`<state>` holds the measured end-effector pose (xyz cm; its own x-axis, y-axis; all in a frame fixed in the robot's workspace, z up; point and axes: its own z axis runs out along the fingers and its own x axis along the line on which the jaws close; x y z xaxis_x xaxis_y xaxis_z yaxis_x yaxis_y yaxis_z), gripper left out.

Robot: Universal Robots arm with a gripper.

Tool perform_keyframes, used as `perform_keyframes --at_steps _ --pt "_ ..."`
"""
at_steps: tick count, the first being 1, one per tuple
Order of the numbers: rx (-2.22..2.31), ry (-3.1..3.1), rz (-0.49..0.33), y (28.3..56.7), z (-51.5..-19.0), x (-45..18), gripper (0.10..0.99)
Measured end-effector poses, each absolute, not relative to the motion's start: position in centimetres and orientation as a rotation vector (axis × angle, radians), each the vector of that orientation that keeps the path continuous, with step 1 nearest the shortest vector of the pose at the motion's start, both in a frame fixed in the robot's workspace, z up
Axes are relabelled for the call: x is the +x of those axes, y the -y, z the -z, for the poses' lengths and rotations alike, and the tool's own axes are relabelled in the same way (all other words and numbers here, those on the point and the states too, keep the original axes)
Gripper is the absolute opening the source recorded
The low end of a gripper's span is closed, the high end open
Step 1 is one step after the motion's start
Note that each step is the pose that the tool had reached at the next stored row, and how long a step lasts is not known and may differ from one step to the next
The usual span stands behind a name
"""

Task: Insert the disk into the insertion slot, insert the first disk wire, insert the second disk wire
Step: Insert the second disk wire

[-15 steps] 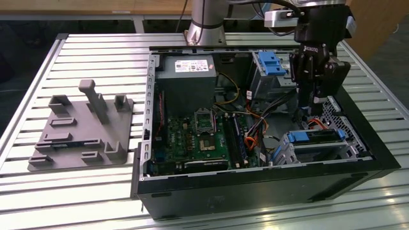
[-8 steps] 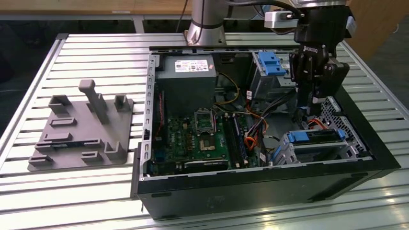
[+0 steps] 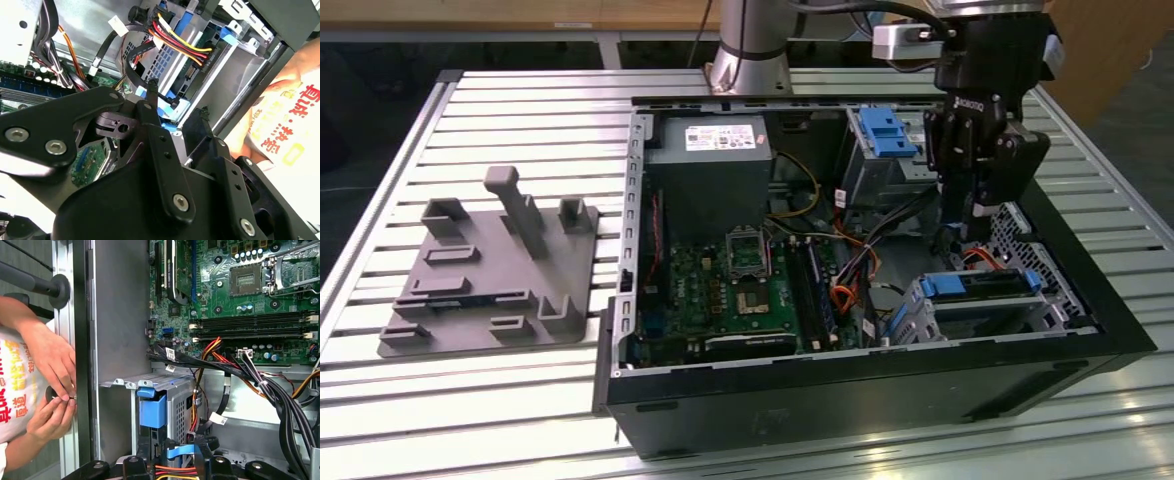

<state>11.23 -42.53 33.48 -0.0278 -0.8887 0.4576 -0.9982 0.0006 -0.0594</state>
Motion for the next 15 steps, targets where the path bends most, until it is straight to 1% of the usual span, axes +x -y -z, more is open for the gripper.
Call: perform_keyframes --at_steps 1,3,4,10,11,12,13,14,15 --pt "1.963 1.992 -0.539 42.53 -33.48 11.23 0.459" --pt "1.962 1.992 -0.539 42.54 -33.48 11.23 0.459" --pt "1.962 1.992 -0.539 42.54 -33.48 11.23 0.388" --pt "1.962 1.992 -0.539 42.55 -33.48 11.23 0.388" --pt "1.962 1.992 -0.539 42.55 -33.48 11.23 0.373" --pt "1.962 1.992 -0.539 42.55 -33.48 11.23 0.310" --pt "1.962 1.992 -0.539 42.55 -33.48 11.23 0.310" --pt "1.962 1.992 -0.539 42.55 -33.48 11.23 0.239" --pt "1.963 1.992 -0.539 42.55 -33.48 11.23 0.239"
